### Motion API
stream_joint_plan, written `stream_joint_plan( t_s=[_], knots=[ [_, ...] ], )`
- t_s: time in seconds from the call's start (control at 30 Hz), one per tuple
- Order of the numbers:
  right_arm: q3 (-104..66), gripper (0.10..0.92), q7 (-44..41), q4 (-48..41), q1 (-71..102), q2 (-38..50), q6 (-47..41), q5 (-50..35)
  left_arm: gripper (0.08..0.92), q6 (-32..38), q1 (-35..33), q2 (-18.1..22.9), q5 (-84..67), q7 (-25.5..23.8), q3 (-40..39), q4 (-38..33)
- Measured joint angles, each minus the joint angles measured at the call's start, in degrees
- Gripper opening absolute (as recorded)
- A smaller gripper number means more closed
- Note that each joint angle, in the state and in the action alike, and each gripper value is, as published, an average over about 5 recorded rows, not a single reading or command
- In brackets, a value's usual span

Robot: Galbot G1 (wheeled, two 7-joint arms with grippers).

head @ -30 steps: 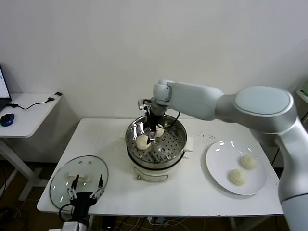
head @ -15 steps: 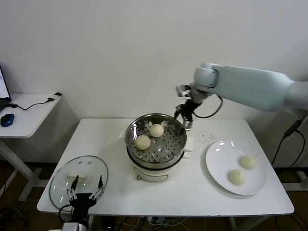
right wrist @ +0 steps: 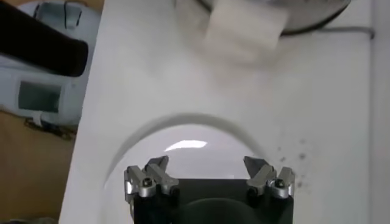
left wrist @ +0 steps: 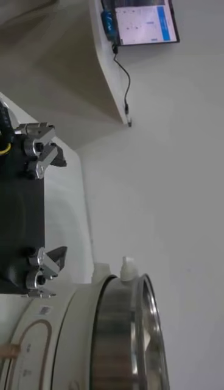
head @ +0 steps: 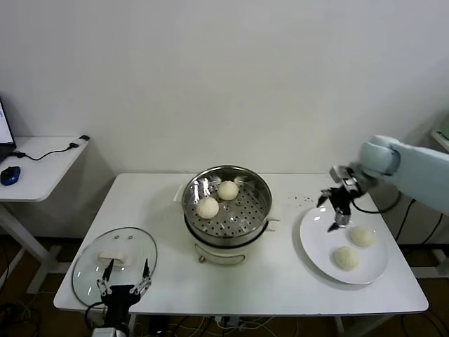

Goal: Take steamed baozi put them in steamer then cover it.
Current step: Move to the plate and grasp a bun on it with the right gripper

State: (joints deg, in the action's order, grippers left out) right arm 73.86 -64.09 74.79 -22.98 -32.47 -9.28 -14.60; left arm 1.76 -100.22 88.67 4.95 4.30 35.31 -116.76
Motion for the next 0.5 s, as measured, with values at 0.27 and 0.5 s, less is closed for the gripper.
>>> stream_joint_plan(
  t_s=[0.27, 0.5],
  knots=[
    [-9.34, 0.823, 0.49, -1.48, 12.54, 2.67, 0.88, 7.70, 0.823, -0.13, 0.03, 0.54, 1.31, 0.03, -0.23, -0.02],
    [-14.41, 0.823, 0.97, -3.35, 18.86, 2.31, 1.09, 11.53, 0.823, -0.14, -0.16, 0.60, 1.80, 0.07, -0.15, 0.24]
  ],
)
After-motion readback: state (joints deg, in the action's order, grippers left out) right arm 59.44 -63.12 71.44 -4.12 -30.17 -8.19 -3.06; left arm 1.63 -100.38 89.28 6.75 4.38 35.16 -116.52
